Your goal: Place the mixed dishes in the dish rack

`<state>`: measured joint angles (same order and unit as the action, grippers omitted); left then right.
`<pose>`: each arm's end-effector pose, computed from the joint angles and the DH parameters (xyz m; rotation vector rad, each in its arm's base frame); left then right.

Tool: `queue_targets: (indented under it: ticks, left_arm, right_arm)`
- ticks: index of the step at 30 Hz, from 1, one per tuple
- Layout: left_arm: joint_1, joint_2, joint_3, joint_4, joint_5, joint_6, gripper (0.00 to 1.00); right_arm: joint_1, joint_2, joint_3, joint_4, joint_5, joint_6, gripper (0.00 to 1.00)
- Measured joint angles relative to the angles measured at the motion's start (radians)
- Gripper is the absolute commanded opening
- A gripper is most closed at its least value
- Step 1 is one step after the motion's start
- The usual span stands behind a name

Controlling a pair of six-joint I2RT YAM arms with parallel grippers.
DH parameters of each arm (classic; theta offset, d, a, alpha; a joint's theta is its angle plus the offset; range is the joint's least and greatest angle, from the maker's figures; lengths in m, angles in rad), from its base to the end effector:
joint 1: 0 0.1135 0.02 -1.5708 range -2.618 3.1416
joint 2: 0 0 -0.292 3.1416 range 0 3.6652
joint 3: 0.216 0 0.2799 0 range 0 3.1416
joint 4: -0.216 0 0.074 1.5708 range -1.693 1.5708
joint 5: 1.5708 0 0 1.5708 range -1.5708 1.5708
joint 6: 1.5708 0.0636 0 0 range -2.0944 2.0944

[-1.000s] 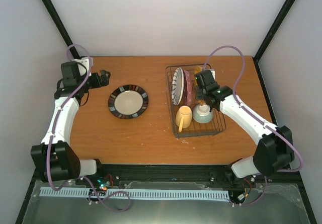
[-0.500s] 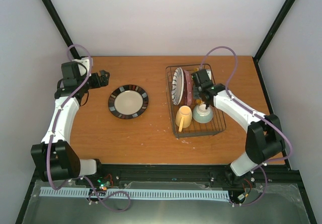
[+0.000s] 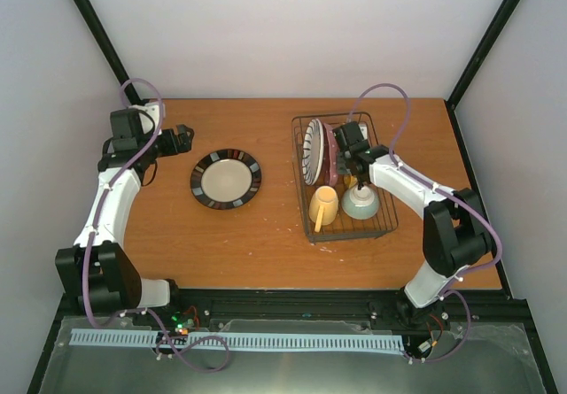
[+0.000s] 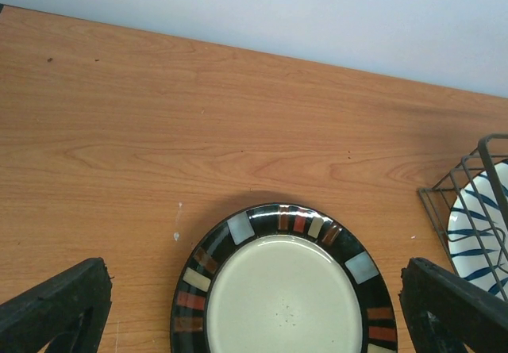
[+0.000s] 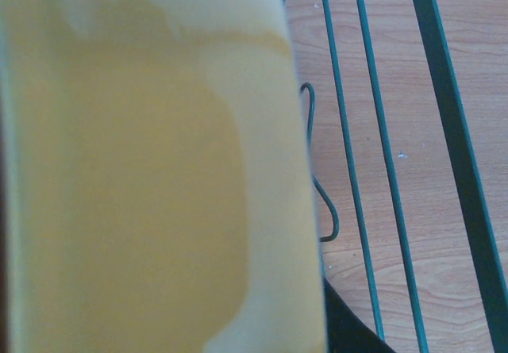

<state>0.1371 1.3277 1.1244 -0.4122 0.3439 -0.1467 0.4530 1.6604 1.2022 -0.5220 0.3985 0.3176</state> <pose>0.3386 0.0251 0.3232 -0.1133 2.1671 -0.3807 0.3630 0.1492 0.2270 -0.0155 2.4508 -0.1781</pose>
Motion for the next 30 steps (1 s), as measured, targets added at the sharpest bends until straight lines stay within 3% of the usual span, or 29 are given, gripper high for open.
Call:
queue_targets:
  ticks: [9,25,27,28,29,30]
  left_arm:
    - [0.000,0.024,0.000,-0.007,-0.008,-0.001,1.00]
    - [0.010,0.105,0.014,-0.063,-0.043,-0.023,1.00]
    - [0.023,0.138,0.017,-0.071,-0.035,-0.028,1.00]
    - [0.034,0.158,0.017,-0.076,-0.029,-0.032,1.00]
    - [0.046,0.179,0.017,-0.082,-0.021,-0.035,1.00]
    - [0.060,0.202,0.017,-0.087,-0.013,-0.040,1.00]
  right_arm:
    - [0.000,0.000,0.018,0.018,-0.007,-0.005,0.42]
    - [0.000,-0.121,0.028,-0.019,0.025,0.005,0.57]
    - [0.000,-0.156,0.044,-0.029,0.040,0.007,0.67]
    - [0.000,-0.177,0.056,-0.035,0.049,0.009,0.83]
    - [0.000,-0.200,0.066,-0.040,0.060,0.011,0.92]
    - [0.000,-0.221,0.074,-0.043,0.069,0.017,0.93]
